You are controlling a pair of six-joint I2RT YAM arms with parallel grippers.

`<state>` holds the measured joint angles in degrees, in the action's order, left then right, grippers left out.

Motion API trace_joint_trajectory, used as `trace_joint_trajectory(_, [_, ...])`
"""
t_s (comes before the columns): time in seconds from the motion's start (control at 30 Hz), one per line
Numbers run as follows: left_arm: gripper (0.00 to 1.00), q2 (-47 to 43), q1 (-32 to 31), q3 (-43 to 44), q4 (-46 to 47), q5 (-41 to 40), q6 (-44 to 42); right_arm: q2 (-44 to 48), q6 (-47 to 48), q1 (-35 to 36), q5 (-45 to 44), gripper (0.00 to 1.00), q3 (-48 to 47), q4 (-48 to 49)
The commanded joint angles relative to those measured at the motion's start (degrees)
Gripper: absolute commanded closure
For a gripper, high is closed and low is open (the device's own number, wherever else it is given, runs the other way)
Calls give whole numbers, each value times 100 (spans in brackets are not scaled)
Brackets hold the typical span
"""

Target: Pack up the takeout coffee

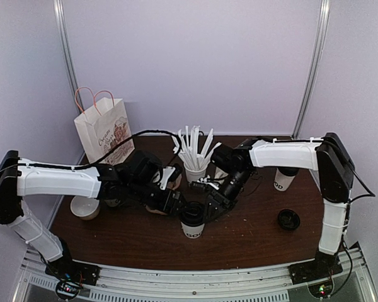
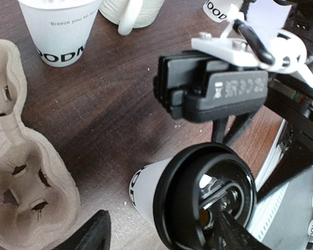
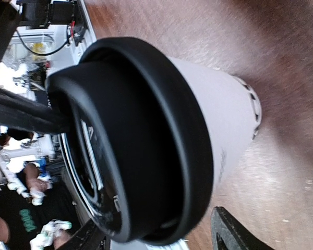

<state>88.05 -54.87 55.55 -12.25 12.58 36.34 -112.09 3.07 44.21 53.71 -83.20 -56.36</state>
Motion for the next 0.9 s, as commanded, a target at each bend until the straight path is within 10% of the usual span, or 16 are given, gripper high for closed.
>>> trace_joint_trajectory(0.0, [26,-305,-29,398,-60,-177,-549,235,651,-208,-812,29,-421,-578])
trace_joint_trajectory(0.13, [21,-281,-29,860,-457,-266,-907,660,1024,-252,-825,13,-666,-1015])
trace_joint_trajectory(0.37, [20,-895,-24,1078,-751,-863,-1911,994,1889,-264,-1105,20,-1134,-1486])
trace_joint_trajectory(0.57, [12,-1583,0,945,-682,-2768,-2491,1170,2564,-117,-1719,29,-1356,-957])
trace_joint_trajectory(0.87, [3,-2120,197,396,-364,-4433,-1805,1130,3678,630,-2732,13,-1227,-188])
